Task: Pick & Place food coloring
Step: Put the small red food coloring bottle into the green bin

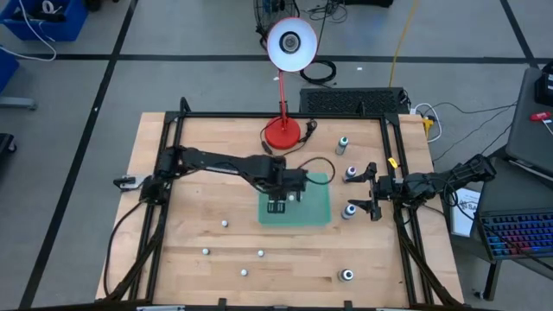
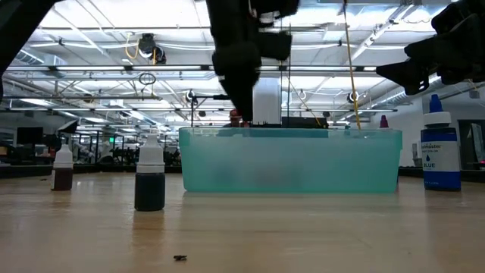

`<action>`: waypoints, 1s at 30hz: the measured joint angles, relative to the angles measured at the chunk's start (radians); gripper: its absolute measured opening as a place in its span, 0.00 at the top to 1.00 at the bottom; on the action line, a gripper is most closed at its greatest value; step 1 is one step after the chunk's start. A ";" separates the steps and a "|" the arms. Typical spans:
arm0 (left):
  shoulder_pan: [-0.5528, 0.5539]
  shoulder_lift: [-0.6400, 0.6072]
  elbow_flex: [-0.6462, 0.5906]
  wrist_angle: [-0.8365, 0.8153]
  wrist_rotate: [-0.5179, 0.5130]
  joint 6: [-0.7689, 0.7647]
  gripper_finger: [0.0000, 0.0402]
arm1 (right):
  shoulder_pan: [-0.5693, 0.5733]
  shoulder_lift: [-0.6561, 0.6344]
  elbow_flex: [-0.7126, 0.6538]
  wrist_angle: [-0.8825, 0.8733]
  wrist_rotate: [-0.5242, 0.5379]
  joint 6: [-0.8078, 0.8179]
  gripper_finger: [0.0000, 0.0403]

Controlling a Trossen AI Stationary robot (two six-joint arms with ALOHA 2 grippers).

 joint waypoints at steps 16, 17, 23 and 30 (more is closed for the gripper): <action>-0.118 -0.290 -0.495 -0.221 0.000 -0.765 0.61 | 0.000 0.001 0.000 0.001 0.000 0.000 0.22; -0.121 -0.303 -0.536 -0.192 0.005 -0.791 0.59 | 0.000 0.001 0.000 0.000 0.000 0.000 0.22; -0.126 -0.362 -0.740 -0.024 0.039 -0.863 0.46 | 0.000 0.001 0.000 0.000 0.000 0.000 0.22; -0.185 -0.368 -0.790 0.083 0.084 -0.916 0.37 | 0.000 0.001 0.000 0.000 0.000 0.000 0.22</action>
